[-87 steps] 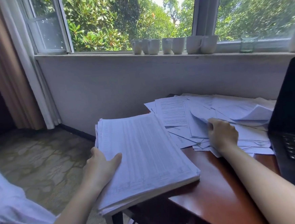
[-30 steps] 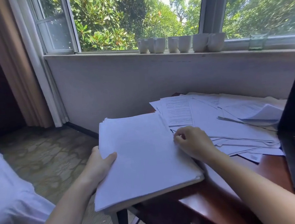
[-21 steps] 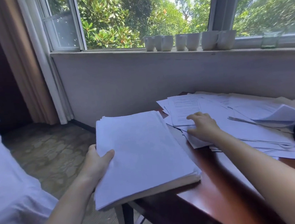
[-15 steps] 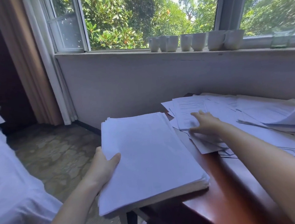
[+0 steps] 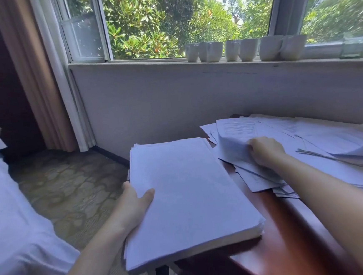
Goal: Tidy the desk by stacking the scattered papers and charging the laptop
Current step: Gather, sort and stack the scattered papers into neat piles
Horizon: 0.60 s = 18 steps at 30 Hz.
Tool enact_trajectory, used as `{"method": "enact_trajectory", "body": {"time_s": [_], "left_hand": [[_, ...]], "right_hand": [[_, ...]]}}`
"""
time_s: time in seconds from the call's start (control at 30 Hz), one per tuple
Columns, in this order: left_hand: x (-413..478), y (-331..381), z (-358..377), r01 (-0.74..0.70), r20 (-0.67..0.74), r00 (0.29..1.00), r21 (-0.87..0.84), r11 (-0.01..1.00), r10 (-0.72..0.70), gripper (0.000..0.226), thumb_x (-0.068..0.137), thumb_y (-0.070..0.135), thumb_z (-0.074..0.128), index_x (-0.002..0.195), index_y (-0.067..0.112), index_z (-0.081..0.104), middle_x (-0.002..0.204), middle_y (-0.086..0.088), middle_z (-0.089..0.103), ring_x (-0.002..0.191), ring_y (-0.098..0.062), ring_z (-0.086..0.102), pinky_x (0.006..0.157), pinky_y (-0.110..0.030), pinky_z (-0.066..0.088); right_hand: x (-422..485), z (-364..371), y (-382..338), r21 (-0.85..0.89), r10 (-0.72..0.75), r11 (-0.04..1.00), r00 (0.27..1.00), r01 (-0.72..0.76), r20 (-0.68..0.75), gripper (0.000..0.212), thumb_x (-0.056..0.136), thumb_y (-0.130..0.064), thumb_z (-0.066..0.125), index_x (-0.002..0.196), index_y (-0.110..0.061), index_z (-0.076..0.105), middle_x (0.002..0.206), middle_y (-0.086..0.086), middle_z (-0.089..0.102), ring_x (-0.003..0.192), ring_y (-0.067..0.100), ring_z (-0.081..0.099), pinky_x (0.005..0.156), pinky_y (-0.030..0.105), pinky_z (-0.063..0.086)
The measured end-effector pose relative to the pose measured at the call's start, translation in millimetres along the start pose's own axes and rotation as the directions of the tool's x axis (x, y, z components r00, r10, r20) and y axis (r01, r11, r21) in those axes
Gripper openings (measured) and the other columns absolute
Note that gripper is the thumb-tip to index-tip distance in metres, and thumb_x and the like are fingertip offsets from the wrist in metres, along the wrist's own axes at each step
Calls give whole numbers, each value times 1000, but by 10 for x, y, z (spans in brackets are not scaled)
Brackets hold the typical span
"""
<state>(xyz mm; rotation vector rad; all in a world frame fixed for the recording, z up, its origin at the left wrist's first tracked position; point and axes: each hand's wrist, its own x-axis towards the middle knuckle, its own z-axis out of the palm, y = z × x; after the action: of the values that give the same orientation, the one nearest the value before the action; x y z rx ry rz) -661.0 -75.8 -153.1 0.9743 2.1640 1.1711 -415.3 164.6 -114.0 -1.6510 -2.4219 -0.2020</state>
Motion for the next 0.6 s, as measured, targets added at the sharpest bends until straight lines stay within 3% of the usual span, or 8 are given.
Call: {"method": "enact_trajectory", "body": {"time_s": [0.07, 0.13, 0.2, 0.27, 0.37, 0.43, 0.5, 0.6], "left_hand": [[16, 14, 6, 19, 11, 1000, 30, 999, -20, 54, 95, 35, 53, 133, 5, 29, 126, -9, 54, 107, -28, 57, 77, -32, 42], [35, 14, 7, 36, 18, 999, 35, 999, -37, 54, 95, 35, 53, 132, 4, 29, 128, -12, 53, 109, -29, 56, 81, -33, 44], [45, 11, 6, 45, 25, 999, 31, 998, -46, 55, 95, 36, 54, 132, 3, 30, 129, -13, 53, 109, -30, 57, 83, -34, 45], [34, 21, 1, 47, 20, 999, 50, 998, -49, 57, 94, 36, 54, 133, 3, 29, 129, -13, 53, 110, -30, 56, 83, -33, 44], [10, 38, -5, 53, 17, 998, 72, 996, -55, 59, 94, 36, 54, 136, 2, 28, 127, -13, 54, 106, -29, 56, 76, -31, 41], [-33, 64, -9, 37, 23, 999, 59, 998, -39, 58, 95, 36, 54, 135, 2, 28, 125, -12, 54, 98, -26, 56, 70, -30, 40], [-30, 56, 5, 57, 20, 998, 47, 997, -58, 57, 96, 35, 52, 135, 3, 28, 126, -12, 54, 97, -26, 55, 70, -30, 40], [6, 67, -17, 109, 9, 994, -5, 994, -109, 65, 95, 47, 40, 140, 0, 29, 133, -17, 51, 112, -33, 54, 85, -33, 43]], "right_hand": [[-62, -69, 18, 119, 62, 992, 994, -51, -93, 28, 99, -23, 35, 96, -13, 60, 108, 15, 62, 93, 34, 55, 68, 32, 35], [-159, -190, -8, 137, 22, 991, 972, 10, -233, 33, 102, -30, 31, 87, -12, 55, 96, 15, 63, 82, 34, 53, 64, 33, 34], [-289, -346, -93, 146, -69, 981, 932, 128, -355, 33, 102, -32, 31, 80, -14, 46, 81, 12, 59, 69, 31, 45, 60, 34, 32], [-480, -470, -238, 192, -164, 942, 878, 274, -450, 28, 101, -26, 39, 79, -12, 50, 68, 9, 49, 61, 30, 42, 55, 35, 32], [-889, -558, -434, 59, -377, 870, 737, 489, -561, 13, 92, -21, 49, 81, -20, 56, 60, 5, 59, 51, 34, 53, 45, 29, 32], [-1156, -564, -563, -3, -528, 823, 763, 568, -373, 21, 93, -31, 38, 93, -24, 58, 78, -2, 66, 73, 30, 62, 50, 29, 34], [-1335, -513, -643, 18, -622, 774, 764, 633, -173, 36, 95, -37, 22, 100, -25, 55, 97, -5, 64, 97, 23, 59, 61, 31, 37], [-1511, -484, -737, 30, -686, 727, 727, 686, 15, 74, 73, -49, -5, 111, -26, 54, 116, -8, 59, 114, 18, 52, 79, 33, 46]]}}
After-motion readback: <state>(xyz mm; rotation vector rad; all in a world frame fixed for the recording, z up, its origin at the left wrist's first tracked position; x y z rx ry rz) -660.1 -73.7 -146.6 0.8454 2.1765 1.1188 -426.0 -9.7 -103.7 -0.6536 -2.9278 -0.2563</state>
